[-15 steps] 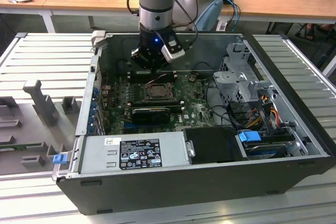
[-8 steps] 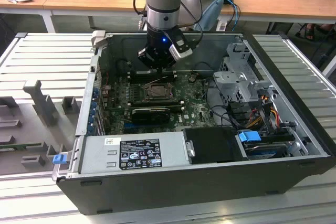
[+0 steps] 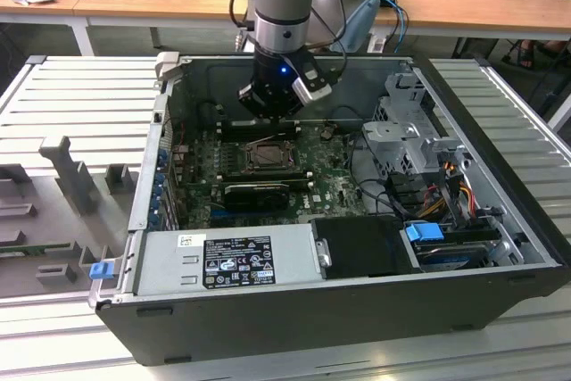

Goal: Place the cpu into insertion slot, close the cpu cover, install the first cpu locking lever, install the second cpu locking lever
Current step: 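Install the first cpu locking lever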

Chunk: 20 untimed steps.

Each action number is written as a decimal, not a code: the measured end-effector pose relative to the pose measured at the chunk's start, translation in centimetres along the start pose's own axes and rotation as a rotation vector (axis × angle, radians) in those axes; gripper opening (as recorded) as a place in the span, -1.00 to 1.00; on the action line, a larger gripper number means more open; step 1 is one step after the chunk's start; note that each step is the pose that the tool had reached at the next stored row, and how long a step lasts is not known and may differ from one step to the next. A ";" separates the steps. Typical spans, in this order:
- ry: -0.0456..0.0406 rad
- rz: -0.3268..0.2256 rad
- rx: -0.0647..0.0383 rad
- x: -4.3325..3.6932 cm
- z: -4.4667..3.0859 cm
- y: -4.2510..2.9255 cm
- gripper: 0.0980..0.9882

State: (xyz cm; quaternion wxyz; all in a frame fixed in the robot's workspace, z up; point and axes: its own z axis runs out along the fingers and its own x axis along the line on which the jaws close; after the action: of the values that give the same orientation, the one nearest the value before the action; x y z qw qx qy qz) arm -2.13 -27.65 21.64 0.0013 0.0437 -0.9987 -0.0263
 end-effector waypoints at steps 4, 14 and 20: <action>-0.0003 0.005 0.000 -0.29 0.25 -0.04 -0.98; -0.0008 0.016 0.000 -0.44 0.96 -0.09 -0.98; -0.0007 0.016 0.001 -0.48 1.19 -0.11 -0.98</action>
State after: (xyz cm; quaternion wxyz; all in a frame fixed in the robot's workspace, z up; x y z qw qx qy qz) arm -1.65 -27.66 20.45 0.0011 0.0358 -0.9990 -0.0259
